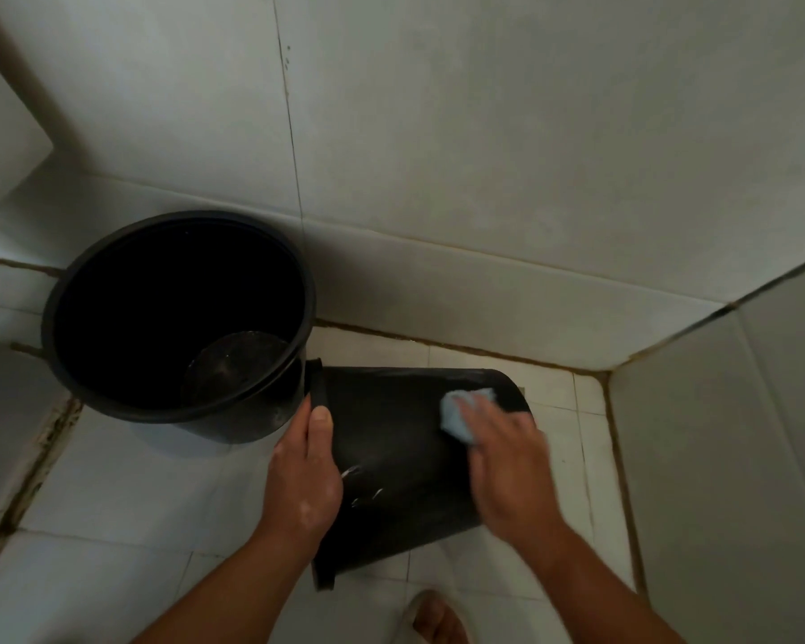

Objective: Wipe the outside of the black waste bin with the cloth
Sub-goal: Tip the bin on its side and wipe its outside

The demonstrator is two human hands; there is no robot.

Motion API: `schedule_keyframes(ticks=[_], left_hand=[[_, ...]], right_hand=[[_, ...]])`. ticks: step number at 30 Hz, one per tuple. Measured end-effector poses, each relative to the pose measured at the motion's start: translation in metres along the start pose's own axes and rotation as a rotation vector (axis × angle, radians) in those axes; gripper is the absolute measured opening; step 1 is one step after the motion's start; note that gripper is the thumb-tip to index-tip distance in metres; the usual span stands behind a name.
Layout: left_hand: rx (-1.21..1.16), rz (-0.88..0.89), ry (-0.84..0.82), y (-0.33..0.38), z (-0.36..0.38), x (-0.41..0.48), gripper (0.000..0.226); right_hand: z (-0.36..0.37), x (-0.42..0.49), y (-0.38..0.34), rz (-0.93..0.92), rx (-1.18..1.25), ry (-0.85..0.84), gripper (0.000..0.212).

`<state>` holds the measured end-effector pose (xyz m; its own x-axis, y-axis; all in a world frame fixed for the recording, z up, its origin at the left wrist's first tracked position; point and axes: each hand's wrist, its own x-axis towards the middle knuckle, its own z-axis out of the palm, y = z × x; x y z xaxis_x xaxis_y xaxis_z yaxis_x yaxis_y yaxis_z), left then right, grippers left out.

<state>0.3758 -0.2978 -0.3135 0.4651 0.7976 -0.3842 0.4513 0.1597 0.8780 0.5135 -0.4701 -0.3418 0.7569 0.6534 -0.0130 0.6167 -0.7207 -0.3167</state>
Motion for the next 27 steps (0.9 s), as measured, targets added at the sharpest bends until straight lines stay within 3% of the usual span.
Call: schedule_keyframes(ticks=[4, 13, 22, 27], left_hand=[[-0.015, -0.045, -0.026, 0.0, 0.0, 0.001, 0.049], [0.022, -0.058, -0.099, -0.002, 0.001, -0.027, 0.049], [-0.047, -0.071, -0.119, 0.004, -0.01, -0.005, 0.041], [-0.094, -0.073, -0.162, -0.004, -0.012, 0.0, 0.044]], right_hand=[[-0.005, 0.01, 0.027, 0.231, 0.047, 0.024, 0.047], [-0.005, 0.035, 0.014, 0.26, 0.095, 0.01, 0.046], [-0.009, 0.045, -0.081, -0.263, 0.167, -0.178, 0.049], [-0.002, 0.03, -0.085, -0.47, 0.121, -0.22, 0.041]])
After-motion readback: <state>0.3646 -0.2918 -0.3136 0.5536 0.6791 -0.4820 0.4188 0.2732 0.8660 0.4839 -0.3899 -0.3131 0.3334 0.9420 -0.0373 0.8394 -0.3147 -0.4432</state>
